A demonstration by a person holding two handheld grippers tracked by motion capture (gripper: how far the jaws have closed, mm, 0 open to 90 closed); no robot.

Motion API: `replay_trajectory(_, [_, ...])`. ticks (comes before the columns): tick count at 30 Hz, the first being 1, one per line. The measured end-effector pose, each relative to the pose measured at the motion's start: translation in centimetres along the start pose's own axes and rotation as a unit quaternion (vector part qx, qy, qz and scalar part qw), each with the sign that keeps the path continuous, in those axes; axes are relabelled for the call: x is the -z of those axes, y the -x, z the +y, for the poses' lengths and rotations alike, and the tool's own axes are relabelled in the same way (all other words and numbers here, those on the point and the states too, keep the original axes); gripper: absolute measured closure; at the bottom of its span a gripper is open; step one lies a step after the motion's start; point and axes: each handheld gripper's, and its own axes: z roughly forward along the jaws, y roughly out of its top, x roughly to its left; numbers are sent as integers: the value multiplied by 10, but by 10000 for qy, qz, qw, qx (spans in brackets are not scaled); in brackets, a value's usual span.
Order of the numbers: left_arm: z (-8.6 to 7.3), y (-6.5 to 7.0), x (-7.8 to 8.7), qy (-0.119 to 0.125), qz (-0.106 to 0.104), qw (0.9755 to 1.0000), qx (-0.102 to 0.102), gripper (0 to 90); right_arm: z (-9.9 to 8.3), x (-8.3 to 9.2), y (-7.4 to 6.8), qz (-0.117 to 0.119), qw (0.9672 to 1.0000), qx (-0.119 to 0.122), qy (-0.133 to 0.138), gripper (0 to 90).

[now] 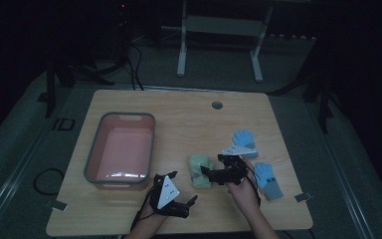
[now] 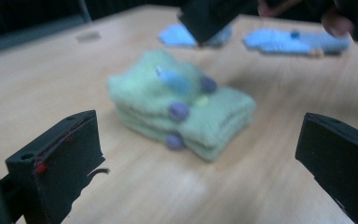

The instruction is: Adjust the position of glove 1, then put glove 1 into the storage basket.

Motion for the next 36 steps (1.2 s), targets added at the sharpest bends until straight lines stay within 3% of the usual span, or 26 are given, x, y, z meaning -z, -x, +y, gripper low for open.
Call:
replay_trajectory(2, [3, 0, 0, -136, -72, 9999, 55, 5, 1, 3, 5, 29, 9998, 204, 83, 139])
replay_trajectory(4, [3, 0, 0, -136, -72, 9999, 55, 4, 2, 5, 8, 21, 9996, 245, 117, 140])
replay_trajectory(5, [10, -2, 0, -286, -178, 9994, -34, 4, 5, 8, 14, 156, 9994, 288, 93, 138])
replay_trajectory(8, [14, -5, 0, -318, -343, 9988, -131, 4, 12, 10, 22, 258, 9993, 263, -89, 125])
replay_trajectory(10, [16, -5, -2, -430, -432, 9977, -283, 4, 17, 11, 25, 308, 9993, 215, -11, 123])
replay_trajectory(12, [19, -4, -6, -492, -542, 9967, -357, 5, 22, 10, 25, 540, 9982, 278, 8, 115])
replay_trajectory(14, [23, -2, -11, -571, -643, 9947, -572, 5, 28, 5, 24, 598, 9974, 386, -60, 136])
replay_trajectory(17, [28, 1, -18, -551, -698, 9921, -884, 141, 36, -4, 22, 695, 9961, 534, -98, 227])
replay_trajectory(20, [32, 1, -26, -599, -752, 9895, -1075, 190, 42, -16, 22, 744, 9951, 589, -264, 344])
replay_trajectory(22, [34, 1, -32, -722, -780, 9860, -1282, 240, 44, -26, 23, 750, 9947, 587, -377, 368])
replay_trajectory(28, [33, -2, -49, -1043, -878, 9761, -1692, 352, 40, -51, 33, 976, 9921, 310, -731, 378])
replay_trajectory(31, [33, -5, -54, -1133, -914, 9733, -1776, 375, 33, -61, 40, 1037, 9899, 142, -958, 364])
replay_trajectory(36, [30, -4, -60, -1224, -958, 9706, -1838, 409, 21, -70, 50, 1289, 9840, -112, -1225, 365])
